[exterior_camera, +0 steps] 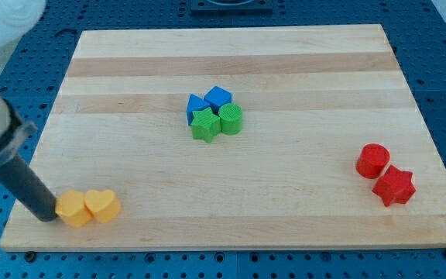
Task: Move the yellow hexagon along with the yellow heart to the bottom center of the board
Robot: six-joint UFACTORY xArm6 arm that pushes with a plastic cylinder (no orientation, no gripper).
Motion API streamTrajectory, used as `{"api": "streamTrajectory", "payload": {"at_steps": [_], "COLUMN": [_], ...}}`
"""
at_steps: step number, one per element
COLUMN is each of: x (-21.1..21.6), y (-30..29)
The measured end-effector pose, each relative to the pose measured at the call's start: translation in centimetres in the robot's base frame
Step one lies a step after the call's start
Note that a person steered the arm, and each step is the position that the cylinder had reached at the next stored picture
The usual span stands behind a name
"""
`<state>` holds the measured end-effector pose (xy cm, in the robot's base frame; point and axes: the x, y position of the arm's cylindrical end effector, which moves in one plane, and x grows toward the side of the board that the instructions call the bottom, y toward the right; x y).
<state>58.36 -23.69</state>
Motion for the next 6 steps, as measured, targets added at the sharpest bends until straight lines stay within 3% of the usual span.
{"api": "streamTrajectory", "payload": {"at_steps": [6], "x": [0.2], "y": [17.0]}}
